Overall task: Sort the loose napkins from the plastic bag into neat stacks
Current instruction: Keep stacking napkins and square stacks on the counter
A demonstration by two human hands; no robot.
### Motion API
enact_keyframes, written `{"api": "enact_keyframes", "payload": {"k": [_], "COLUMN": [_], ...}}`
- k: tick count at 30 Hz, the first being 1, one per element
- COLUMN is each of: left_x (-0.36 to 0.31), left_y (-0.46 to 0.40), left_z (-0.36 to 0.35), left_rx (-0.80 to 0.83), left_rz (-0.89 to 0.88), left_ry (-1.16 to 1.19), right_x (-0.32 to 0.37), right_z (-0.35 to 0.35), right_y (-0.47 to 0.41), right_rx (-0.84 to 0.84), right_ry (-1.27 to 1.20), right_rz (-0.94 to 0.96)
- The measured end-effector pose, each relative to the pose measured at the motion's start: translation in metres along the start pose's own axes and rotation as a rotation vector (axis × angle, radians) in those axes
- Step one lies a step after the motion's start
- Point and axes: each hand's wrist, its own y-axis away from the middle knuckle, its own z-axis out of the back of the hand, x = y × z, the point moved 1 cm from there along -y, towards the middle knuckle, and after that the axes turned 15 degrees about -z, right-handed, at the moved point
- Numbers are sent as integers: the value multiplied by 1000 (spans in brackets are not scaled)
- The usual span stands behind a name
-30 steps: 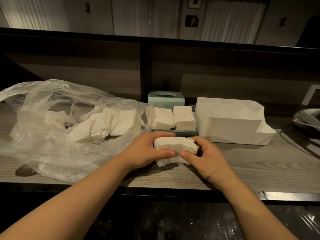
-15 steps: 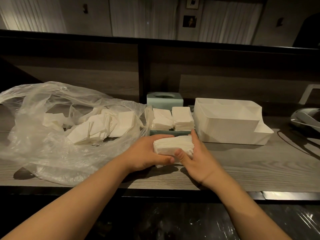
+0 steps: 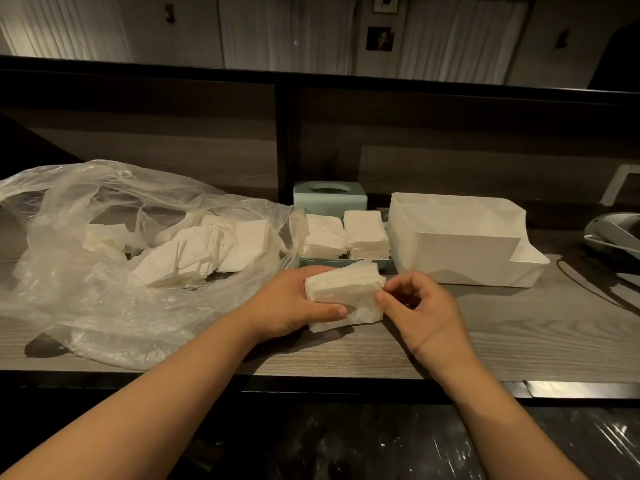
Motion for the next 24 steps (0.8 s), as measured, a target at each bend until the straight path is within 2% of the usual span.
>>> {"api": "enact_keyframes", "payload": {"k": [24], "left_x": [-4], "left_y": [0], "left_z": [-2], "left_rx": [-18], "left_rz": [15], "left_ry": [18], "right_x": [8], "right_z": [3], "right_y": [7], "right_rx": [80], "right_ry": [-27], "right_rz": [66]}}
